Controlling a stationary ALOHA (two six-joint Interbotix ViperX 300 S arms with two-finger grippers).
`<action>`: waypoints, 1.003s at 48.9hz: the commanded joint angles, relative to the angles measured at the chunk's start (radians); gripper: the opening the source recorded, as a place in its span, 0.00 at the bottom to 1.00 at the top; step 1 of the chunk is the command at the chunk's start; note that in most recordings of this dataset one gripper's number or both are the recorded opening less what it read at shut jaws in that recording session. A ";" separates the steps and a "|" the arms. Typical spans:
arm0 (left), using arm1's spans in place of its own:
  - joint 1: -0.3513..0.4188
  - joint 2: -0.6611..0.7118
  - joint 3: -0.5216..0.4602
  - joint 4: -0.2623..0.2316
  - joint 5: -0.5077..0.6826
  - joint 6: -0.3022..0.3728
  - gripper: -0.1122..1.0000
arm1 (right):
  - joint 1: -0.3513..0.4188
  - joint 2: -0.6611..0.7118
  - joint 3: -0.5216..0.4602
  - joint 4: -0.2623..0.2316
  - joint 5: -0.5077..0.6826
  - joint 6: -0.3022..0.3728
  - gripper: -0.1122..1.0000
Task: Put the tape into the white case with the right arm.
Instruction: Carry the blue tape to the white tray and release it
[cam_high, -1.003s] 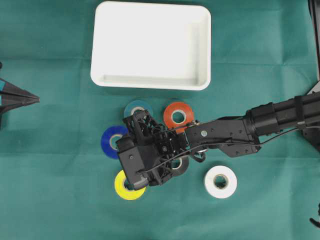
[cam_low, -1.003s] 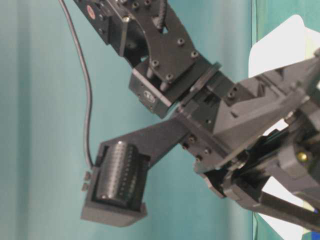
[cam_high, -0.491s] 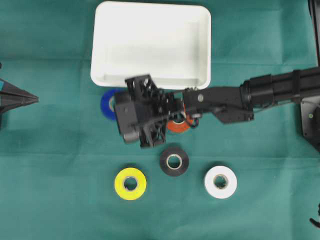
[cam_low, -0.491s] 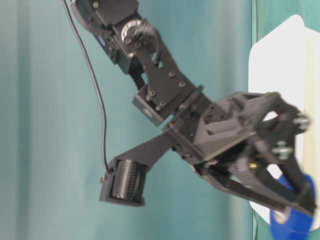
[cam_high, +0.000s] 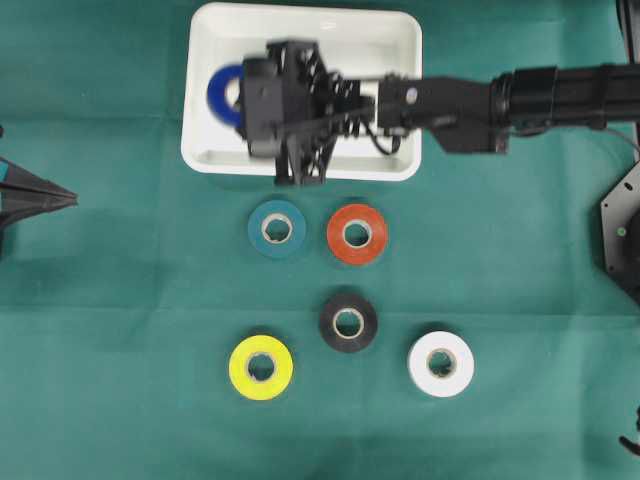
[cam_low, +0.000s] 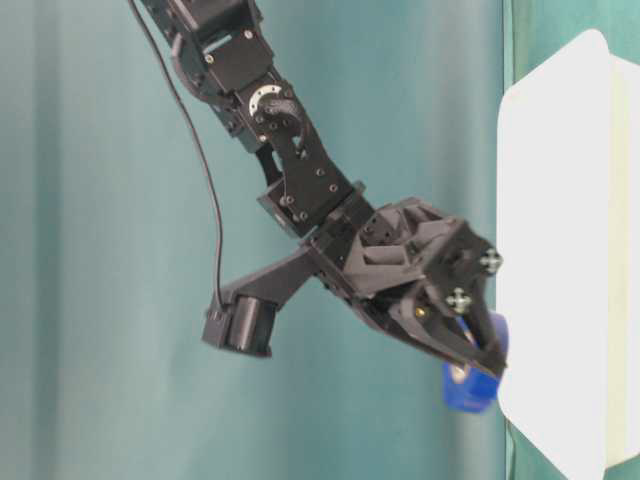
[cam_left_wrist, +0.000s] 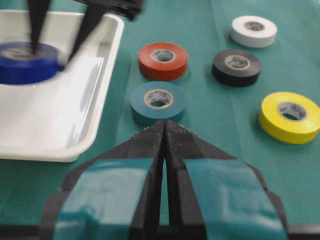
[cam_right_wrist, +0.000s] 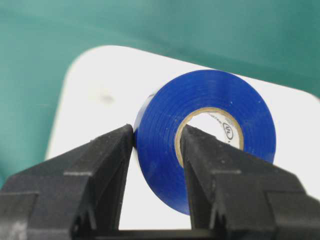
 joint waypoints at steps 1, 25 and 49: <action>0.002 0.006 -0.011 -0.002 -0.006 0.002 0.10 | -0.040 -0.048 -0.009 -0.003 -0.034 0.003 0.12; 0.008 0.008 -0.011 -0.002 -0.006 0.002 0.10 | -0.092 -0.012 0.008 -0.002 -0.084 0.009 0.12; 0.031 0.006 -0.008 -0.002 -0.003 0.002 0.10 | -0.094 -0.011 0.008 -0.002 -0.098 0.011 0.66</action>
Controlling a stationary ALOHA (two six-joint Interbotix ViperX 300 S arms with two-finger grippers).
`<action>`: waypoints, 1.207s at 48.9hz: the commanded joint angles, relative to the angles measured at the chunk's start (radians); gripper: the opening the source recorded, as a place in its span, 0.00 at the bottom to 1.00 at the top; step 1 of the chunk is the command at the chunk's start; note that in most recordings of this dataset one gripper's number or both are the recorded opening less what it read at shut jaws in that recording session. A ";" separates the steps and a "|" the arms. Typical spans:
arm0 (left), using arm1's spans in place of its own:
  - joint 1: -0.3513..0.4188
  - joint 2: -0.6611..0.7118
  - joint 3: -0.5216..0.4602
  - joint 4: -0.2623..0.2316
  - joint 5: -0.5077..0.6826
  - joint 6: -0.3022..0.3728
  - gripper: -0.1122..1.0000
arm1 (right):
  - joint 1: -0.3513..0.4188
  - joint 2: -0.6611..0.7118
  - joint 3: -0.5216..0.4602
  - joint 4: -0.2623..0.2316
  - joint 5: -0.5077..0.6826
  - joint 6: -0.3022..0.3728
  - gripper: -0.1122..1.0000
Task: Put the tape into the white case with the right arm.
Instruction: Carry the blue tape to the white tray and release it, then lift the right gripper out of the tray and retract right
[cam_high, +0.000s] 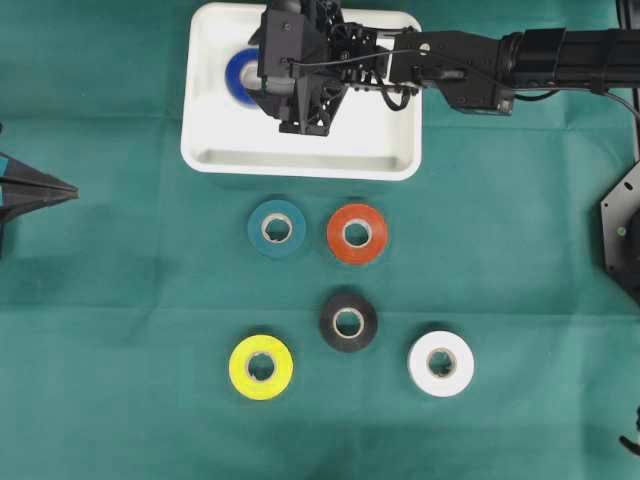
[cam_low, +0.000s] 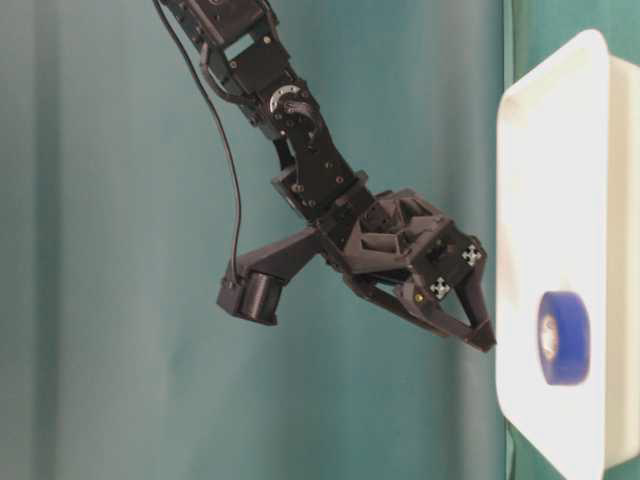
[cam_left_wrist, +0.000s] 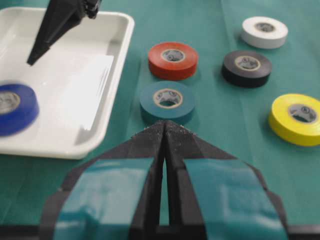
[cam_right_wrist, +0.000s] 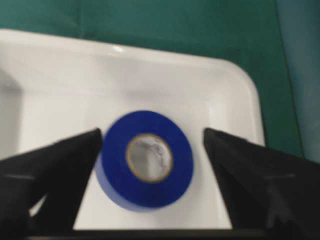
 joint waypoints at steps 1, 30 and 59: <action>0.005 0.006 -0.012 0.000 -0.005 0.000 0.10 | 0.002 -0.018 -0.011 -0.002 -0.017 0.002 0.71; 0.003 0.006 -0.011 0.000 -0.005 -0.002 0.10 | -0.009 -0.232 0.268 -0.002 0.041 0.003 0.73; 0.014 -0.035 -0.008 0.000 0.017 0.000 0.10 | -0.057 -0.670 0.801 0.000 -0.241 0.002 0.70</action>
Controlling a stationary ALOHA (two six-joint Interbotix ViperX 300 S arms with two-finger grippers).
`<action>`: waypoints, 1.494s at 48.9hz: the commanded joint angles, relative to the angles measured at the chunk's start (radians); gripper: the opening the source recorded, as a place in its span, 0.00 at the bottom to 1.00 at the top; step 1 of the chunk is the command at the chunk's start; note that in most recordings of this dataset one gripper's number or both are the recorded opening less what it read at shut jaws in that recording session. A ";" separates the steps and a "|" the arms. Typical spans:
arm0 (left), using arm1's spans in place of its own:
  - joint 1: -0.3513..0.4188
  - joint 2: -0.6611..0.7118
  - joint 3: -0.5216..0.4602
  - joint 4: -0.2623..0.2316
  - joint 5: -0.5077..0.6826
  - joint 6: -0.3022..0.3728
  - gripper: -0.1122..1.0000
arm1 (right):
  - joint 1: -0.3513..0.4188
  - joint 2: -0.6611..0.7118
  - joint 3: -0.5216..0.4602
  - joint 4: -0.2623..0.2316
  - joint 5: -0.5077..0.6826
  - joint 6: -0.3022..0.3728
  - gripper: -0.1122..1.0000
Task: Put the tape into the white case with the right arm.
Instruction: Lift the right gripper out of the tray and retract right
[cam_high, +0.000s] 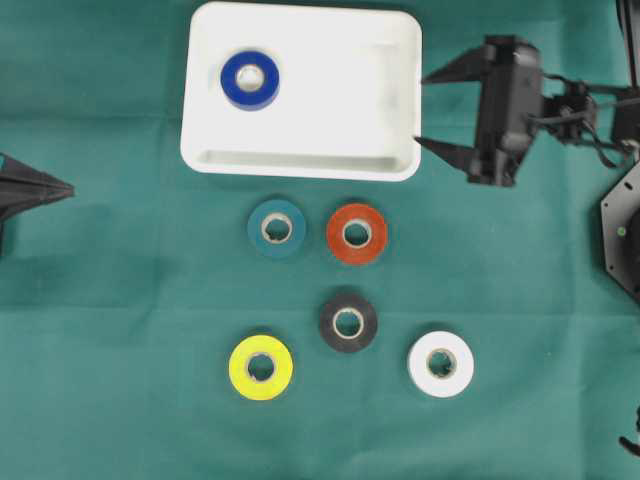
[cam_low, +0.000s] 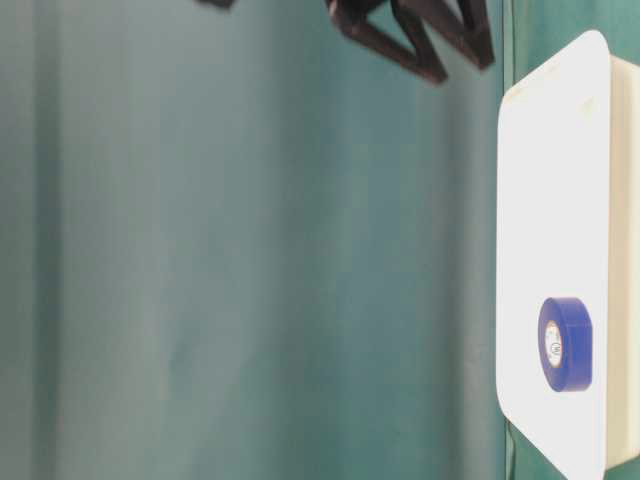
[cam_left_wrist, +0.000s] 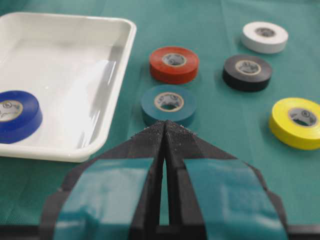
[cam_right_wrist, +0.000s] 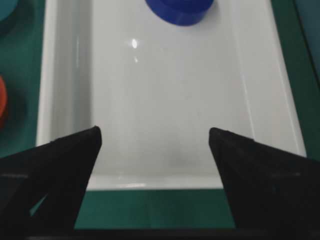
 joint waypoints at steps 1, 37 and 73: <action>0.006 0.006 -0.012 -0.002 0.000 0.000 0.10 | -0.002 -0.035 0.018 0.002 -0.017 0.000 0.70; 0.006 0.006 -0.012 0.000 0.000 -0.006 0.10 | 0.087 -0.126 0.101 -0.002 0.055 0.072 0.67; 0.008 0.006 -0.012 0.000 0.000 -0.008 0.10 | 0.502 -0.184 0.167 0.002 0.083 0.091 0.67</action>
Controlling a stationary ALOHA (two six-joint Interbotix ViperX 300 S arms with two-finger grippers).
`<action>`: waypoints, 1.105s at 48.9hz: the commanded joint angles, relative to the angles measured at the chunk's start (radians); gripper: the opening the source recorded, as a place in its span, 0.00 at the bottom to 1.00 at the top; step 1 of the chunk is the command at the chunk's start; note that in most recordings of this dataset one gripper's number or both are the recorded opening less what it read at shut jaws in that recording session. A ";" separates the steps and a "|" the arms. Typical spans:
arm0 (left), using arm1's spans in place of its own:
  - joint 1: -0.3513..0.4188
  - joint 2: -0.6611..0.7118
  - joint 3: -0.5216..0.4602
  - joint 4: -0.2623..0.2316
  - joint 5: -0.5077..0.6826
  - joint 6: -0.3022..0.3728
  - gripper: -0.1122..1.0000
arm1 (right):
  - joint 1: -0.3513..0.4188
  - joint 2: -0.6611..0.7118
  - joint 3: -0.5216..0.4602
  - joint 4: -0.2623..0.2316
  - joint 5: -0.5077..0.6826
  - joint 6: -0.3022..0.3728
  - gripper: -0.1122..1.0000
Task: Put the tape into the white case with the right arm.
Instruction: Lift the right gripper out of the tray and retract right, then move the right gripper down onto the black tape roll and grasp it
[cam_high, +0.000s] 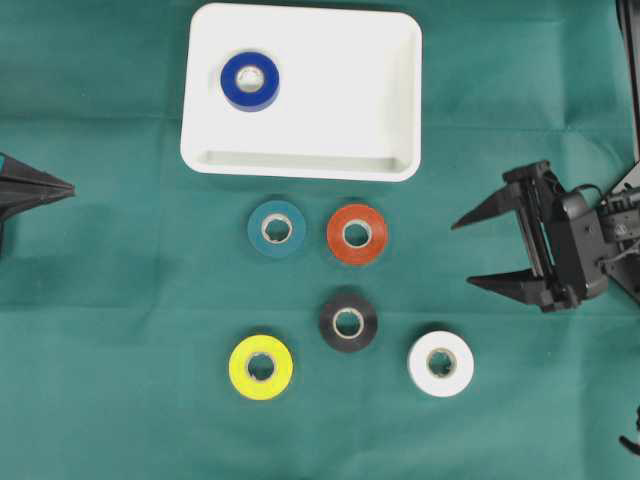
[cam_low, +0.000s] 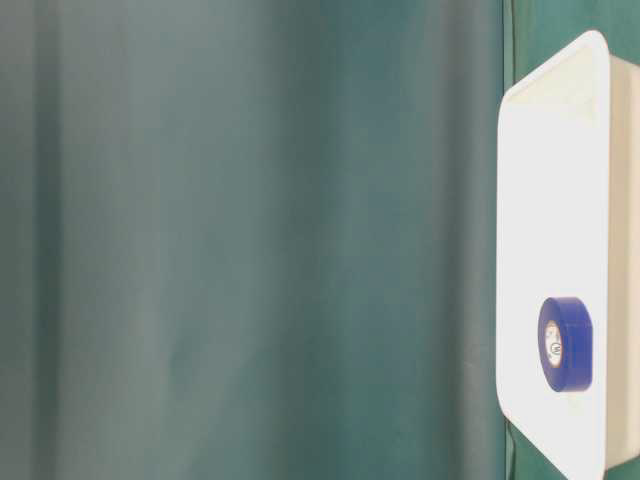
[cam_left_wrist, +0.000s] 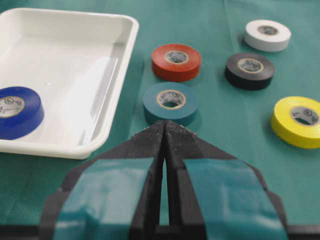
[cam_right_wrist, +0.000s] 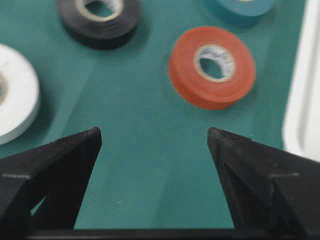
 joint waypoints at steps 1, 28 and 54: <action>0.003 0.006 -0.012 0.000 -0.005 -0.002 0.10 | 0.011 -0.005 -0.009 0.002 0.005 0.011 0.67; 0.003 0.006 -0.012 0.000 -0.005 -0.002 0.10 | 0.015 0.153 -0.114 0.000 0.005 0.021 0.67; 0.003 0.006 -0.012 -0.002 -0.003 -0.002 0.10 | 0.048 0.482 -0.402 -0.003 0.006 0.018 0.67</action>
